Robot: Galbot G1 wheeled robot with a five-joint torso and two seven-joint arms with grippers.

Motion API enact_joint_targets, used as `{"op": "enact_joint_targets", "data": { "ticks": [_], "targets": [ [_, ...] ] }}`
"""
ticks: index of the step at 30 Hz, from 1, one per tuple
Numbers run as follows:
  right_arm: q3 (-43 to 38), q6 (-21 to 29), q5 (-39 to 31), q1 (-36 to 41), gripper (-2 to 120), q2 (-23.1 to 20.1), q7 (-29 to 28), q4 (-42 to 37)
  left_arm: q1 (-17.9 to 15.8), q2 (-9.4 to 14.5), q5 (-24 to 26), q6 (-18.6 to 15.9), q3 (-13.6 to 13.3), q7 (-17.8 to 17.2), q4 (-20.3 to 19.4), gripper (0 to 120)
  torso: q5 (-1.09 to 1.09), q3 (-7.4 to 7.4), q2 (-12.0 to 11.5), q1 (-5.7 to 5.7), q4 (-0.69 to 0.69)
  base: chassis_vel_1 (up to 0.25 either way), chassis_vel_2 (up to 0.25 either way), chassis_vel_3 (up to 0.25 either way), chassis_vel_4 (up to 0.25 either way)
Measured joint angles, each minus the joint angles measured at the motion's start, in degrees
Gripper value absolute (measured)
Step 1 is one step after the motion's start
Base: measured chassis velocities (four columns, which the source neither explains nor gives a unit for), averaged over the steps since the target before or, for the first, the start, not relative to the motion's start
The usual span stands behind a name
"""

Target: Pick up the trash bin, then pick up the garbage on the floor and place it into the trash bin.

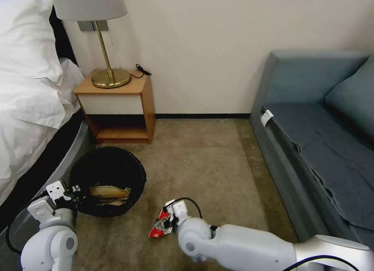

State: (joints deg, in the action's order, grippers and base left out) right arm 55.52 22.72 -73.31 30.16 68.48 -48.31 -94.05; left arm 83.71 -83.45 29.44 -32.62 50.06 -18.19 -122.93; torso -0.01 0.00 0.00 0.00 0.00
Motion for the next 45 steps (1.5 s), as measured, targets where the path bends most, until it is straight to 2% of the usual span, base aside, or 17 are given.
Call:
{"op": "enact_joint_targets", "data": {
  "ticks": [13,31,39,42,43,45],
  "targets": [
    [3.26,-0.88,2.47,0.71,100,7.21,2.5,10.87,0.34,-0.3,-0.52,0.52,0.34,0.07,-0.11,2,0.0,0.0,0.0,0.0,0.0,0.0,0.0,0.0,0.0],
    [2.91,-3.08,7.87,0.81,98,9.14,6.74,20.89,0.44,-0.14,-0.7,0.82,0.37,0.16,-0.04,2,0.01,0.0,0.0,0.0,0.0,0.0,0.0,0.0,0.0],
    [2.67,-3.44,8.95,1.59,81,8.71,7.32,21.01,0.27,-0.02,-0.79,0.82,0.3,0.18,0.0,2,0.01,0.0,0.0,0.0,0.0,0.0,0.0,0.0,0.0],
    [2.57,-3.85,9.76,1.88,65,8.86,7.65,21.18,0.25,-0.01,-1.2,0.85,0.27,0.19,0.1,2,0.01,0.0,0.0,0.0,0.0,0.0,0.0,0.0,0.0],
    [2.57,-3.85,9.76,1.88,65,8.86,7.65,21.18,0.25,-0.01,-1.2,0.85,0.27,0.19,0.1,2,0.01,0.0,0.0,0.0,0.0,0.0,0.0,0.0,0.0],
    [2.52,-4.1,10.38,1.92,55,8.87,7.86,21.27,0.27,0.0,-1.36,0.92,0.26,0.22,0.1,2,0.01,0.0,0.0,0.0,0.0,0.0,0.0,0.0,0.0]
  ]
}}
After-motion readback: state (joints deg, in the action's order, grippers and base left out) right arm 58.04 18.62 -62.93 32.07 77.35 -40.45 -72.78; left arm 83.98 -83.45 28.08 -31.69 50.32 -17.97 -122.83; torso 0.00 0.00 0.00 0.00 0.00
